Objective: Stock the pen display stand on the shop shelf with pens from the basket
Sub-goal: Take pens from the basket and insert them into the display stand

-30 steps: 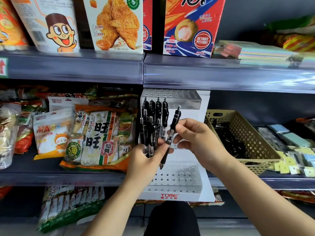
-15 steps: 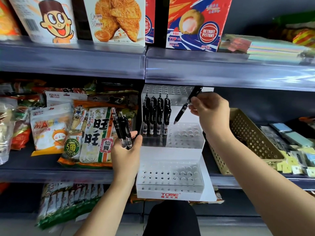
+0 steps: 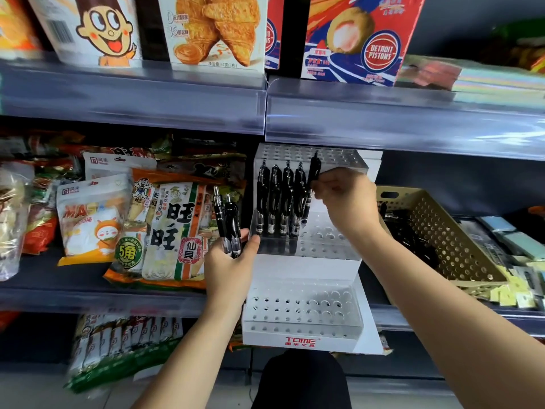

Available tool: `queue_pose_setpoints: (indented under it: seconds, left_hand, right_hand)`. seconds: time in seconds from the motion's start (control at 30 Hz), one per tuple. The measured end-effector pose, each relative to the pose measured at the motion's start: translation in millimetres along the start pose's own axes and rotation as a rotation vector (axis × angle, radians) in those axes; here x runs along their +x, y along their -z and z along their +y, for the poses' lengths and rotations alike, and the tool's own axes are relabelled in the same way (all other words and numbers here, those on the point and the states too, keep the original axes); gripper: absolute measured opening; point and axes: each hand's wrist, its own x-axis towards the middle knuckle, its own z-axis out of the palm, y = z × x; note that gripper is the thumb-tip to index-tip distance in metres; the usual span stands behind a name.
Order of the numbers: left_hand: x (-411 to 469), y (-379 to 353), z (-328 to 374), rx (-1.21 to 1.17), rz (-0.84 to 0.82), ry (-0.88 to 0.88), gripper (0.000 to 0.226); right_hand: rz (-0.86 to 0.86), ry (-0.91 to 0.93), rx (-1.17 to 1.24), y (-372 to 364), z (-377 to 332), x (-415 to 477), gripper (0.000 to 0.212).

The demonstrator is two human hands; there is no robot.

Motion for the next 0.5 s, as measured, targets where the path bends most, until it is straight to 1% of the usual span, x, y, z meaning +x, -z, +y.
queue_pose_setpoints:
  seconds: [0.13,0.23,0.37,0.5]
  left_hand:
    - [0.1,1.0,-0.2,-0.009,-0.011,0.018,0.012]
    - [-0.9,2.2,0.8,0.006,-0.011,0.028,0.009]
    - [-3.5,3.4,5.7,0.0,-0.022,0.04,0.003]
    - [-10.6,6.1,18.8,-0.097,-0.017,0.043,0.011]
  right_hand:
    - [-0.074,-0.036,-0.062,-3.6,5.3,-3.4,0.011]
    - [-0.08,-0.074,-0.062,-4.0,9.3,-3.5,0.01]
    - [-0.1,-0.071,-0.089,-2.2,9.9,-2.1,0.008]
    - [-0.08,-0.063,-0.114,2.6,9.3,-5.7,0.024]
